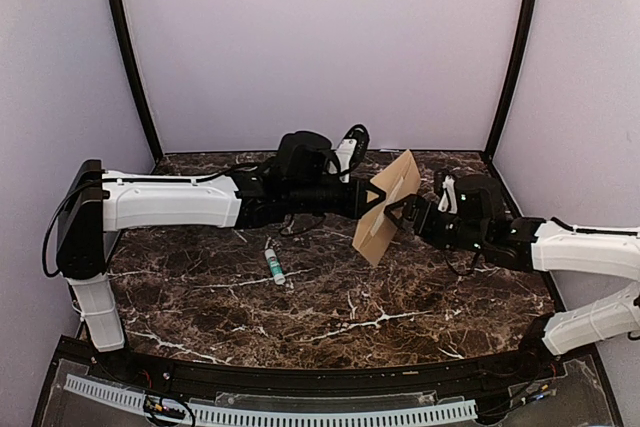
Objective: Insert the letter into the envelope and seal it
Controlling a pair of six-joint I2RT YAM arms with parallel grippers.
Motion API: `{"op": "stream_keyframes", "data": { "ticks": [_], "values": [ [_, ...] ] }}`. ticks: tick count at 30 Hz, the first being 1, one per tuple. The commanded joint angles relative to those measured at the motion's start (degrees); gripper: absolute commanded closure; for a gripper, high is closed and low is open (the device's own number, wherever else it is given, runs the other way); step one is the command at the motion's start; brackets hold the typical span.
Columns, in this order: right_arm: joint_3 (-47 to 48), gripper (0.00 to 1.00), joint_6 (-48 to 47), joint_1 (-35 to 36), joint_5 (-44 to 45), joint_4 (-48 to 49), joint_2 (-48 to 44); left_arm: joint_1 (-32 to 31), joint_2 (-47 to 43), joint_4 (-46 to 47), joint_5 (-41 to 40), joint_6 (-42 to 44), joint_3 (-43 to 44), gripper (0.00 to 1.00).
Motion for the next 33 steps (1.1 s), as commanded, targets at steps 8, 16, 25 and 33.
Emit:
{"op": "stream_keyframes", "data": {
  "ticks": [8,16,25,33],
  "values": [
    [0.0,0.01,-1.79,-0.19,-6.08,7.44,-0.27,-0.14,-0.07,0.28,1.52,0.07,2.54,1.0],
    [-1.11,0.01,-1.77,-0.25,-6.89,9.18,-1.42,-0.14,0.14,0.26,1.63,-0.02,2.86,1.0],
    [-1.83,0.01,-0.82,-0.18,-5.13,8.12,0.77,-0.17,-0.15,-0.59,1.83,0.1,3.56,1.0],
    [-3.56,0.01,-1.05,-0.33,-4.04,8.33,0.22,-0.12,-1.38,-0.56,2.77,-0.12,4.01,1.0]
  ]
}}
